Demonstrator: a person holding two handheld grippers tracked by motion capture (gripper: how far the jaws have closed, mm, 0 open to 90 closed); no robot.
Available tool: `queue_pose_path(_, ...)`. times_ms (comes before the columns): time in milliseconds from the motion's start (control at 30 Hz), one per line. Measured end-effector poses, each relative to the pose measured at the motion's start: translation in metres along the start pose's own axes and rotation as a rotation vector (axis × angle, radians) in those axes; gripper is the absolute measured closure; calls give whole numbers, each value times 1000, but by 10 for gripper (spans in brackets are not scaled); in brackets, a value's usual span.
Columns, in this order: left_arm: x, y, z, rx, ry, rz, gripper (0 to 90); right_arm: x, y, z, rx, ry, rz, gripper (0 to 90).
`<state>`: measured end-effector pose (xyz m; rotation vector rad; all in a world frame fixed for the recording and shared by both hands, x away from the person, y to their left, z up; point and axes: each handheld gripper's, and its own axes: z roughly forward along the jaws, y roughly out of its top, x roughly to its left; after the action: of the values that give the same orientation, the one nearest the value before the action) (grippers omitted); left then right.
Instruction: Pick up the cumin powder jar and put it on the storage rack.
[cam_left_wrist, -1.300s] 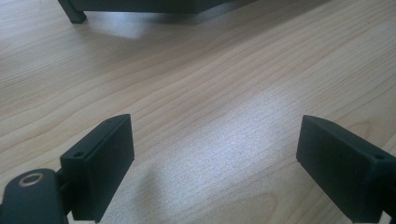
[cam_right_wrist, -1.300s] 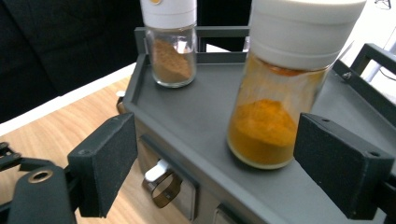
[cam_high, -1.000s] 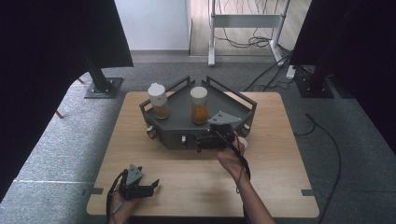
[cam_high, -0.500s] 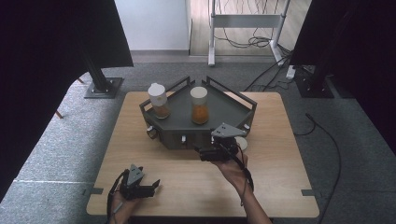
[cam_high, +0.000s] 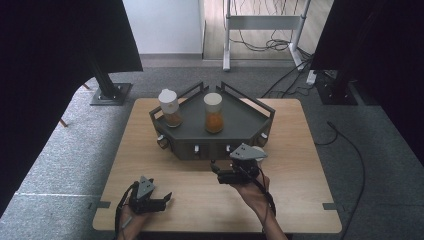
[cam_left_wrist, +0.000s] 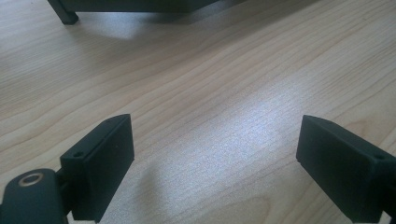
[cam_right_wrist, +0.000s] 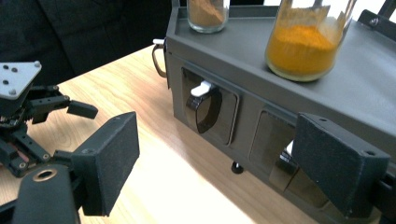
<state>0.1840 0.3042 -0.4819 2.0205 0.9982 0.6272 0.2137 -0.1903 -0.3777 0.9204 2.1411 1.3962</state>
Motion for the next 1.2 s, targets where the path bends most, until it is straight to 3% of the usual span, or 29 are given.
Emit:
queue_pose_path(567, 2, -1, -1, -1, 6, -11, 109, 1, -31, -16, 3, -19, 14, 152)
queue_pose_path(1200, 2, -1, -1, -3, 19, -19, 109, -9, -69, -31, 47, -84, 37, 155)
